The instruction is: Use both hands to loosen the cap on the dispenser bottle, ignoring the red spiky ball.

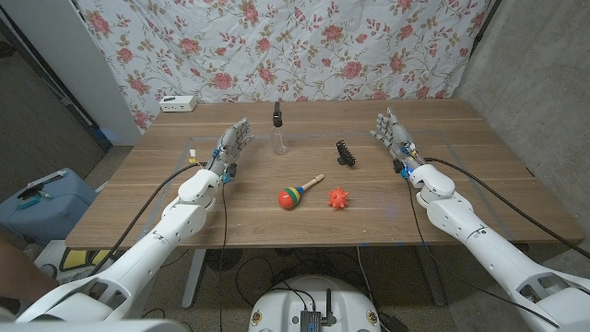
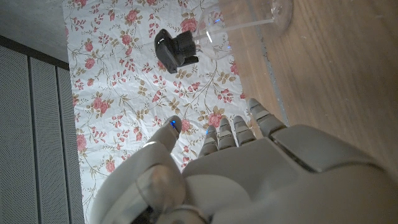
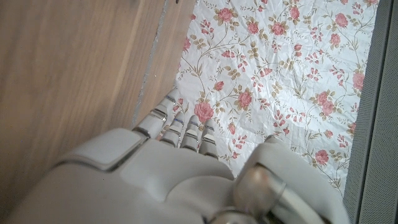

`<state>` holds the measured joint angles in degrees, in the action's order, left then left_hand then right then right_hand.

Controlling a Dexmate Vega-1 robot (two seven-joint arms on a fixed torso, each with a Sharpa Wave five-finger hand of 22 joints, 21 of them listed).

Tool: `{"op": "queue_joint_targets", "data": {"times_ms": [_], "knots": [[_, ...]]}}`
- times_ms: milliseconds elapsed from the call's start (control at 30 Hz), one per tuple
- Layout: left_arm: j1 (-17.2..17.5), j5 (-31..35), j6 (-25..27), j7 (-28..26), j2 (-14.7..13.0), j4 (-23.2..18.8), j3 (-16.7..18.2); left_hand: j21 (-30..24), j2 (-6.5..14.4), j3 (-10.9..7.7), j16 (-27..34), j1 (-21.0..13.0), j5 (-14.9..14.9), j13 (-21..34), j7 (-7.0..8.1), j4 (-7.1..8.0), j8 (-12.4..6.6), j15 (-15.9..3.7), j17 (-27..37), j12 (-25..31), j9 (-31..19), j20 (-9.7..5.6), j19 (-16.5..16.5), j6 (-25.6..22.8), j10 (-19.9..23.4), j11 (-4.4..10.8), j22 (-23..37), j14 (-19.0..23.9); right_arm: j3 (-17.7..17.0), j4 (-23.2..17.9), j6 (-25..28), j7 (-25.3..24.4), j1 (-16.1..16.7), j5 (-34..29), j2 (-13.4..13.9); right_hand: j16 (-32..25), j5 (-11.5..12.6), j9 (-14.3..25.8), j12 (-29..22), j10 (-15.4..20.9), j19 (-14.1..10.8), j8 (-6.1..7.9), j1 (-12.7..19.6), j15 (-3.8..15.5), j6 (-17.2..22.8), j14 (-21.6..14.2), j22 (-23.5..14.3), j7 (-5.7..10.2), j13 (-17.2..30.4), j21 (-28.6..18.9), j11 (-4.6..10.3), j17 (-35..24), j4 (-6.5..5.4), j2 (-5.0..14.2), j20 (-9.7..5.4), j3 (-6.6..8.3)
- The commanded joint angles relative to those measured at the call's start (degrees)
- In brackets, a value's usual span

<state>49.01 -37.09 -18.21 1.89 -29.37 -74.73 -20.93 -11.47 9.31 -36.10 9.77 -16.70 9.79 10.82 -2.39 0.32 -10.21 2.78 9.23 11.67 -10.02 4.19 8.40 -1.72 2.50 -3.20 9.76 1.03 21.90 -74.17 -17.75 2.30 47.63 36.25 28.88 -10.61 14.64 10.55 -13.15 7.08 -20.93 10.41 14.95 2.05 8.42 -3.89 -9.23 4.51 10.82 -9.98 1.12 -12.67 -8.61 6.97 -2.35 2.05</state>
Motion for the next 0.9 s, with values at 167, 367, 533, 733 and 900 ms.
{"op": "queue_joint_targets", "data": {"times_ms": [167, 367, 533, 733, 900], "knots": [[0.5, 2.9, -1.8, -1.0, -1.3, -0.6, -0.1, -0.1, -0.4, -0.4, 0.3, -1.0, 0.4, 0.1, -0.31, -0.8, -0.37, 0.25, 0.2, 0.3, -0.1, -0.17, 0.5, -0.6, 0.2, -0.02, 0.2, 0.1, 1.6, 0.1, -3.0, -1.3, -0.4, -3.8, -1.0, -0.3, 0.4, 0.1, 0.0, 0.5, -0.2, 0.45, 0.3, 0.56, 0.4, -0.5, -0.3, 0.19, 0.1, -0.3, 0.08, 0.1, -0.12, -0.04, -1.94, -0.02], [1.0, 4.0, -0.1, -1.8, -3.5, -3.3, 0.1, 0.0, -0.8, -0.29, 0.3, -1.3, 0.3, 0.0, -0.17, -1.38, -0.39, -0.06, 0.2, 0.3, -0.1, -0.21, 0.3, -0.7, 0.3, 0.23, 0.1, 0.2, 1.7, -0.6, -2.8, -2.8, -0.3, -4.6, -1.3, -0.4, 0.4, 0.1, 0.0, 0.6, 0.0, 0.48, 0.3, 0.72, 0.4, -0.5, -0.3, 0.21, 0.0, -0.2, 0.06, 0.2, 0.05, -0.02, -1.97, 0.02], [0.7, 5.7, 1.9, -2.1, -5.6, -5.3, -0.2, 0.2, -1.1, -0.15, 0.3, -1.5, 0.3, 0.0, -0.07, -1.92, -0.39, -0.23, 0.2, 0.3, 0.0, -0.44, -0.1, -0.9, 0.3, 0.4, 0.1, 0.1, 2.0, -1.3, -2.5, -4.0, -0.3, -5.4, -1.5, -0.3, 0.4, 0.1, 0.1, 0.7, 0.2, 0.49, 0.4, 0.76, 0.4, -0.4, -0.2, 0.28, 0.0, -0.2, 0.09, 0.3, 0.16, -0.01, -2.05, 0.05], [0.0, 6.8, 2.5, -2.0, -6.2, -5.2, -0.7, 0.5, -1.6, 0.06, 0.3, -1.9, 0.2, 0.0, 0.27, -2.69, -0.49, -0.65, 0.2, 0.3, 0.0, -0.49, -0.7, -1.3, 0.6, 0.75, 0.1, 0.3, 2.0, -1.2, -3.1, -4.4, -0.4, -5.9, -1.8, -0.4, 0.5, 0.1, 0.2, 0.7, 0.3, 0.48, 0.5, 0.77, 0.4, -0.4, -0.2, 0.31, 0.0, -0.2, 0.1, 0.4, 0.29, 0.01, -2.07, 0.1], [-0.8, 9.4, 2.2, -2.6, -6.6, -4.8, -1.6, 0.7, -1.9, 0.23, 0.3, -2.2, 0.2, -0.1, 0.5, -3.25, -0.44, -1.06, 0.2, 0.3, 0.0, -0.18, -1.0, -1.4, 0.6, 0.95, 0.1, 0.4, 2.1, -0.9, -3.2, -4.3, -0.6, -6.1, -1.7, -0.4, 0.5, 0.1, 0.3, 0.8, 0.4, 0.5, 0.5, 0.83, 0.4, -0.4, -0.2, 0.34, 0.0, -0.2, 0.13, 0.5, 0.41, 0.04, -2.09, 0.14]]}}
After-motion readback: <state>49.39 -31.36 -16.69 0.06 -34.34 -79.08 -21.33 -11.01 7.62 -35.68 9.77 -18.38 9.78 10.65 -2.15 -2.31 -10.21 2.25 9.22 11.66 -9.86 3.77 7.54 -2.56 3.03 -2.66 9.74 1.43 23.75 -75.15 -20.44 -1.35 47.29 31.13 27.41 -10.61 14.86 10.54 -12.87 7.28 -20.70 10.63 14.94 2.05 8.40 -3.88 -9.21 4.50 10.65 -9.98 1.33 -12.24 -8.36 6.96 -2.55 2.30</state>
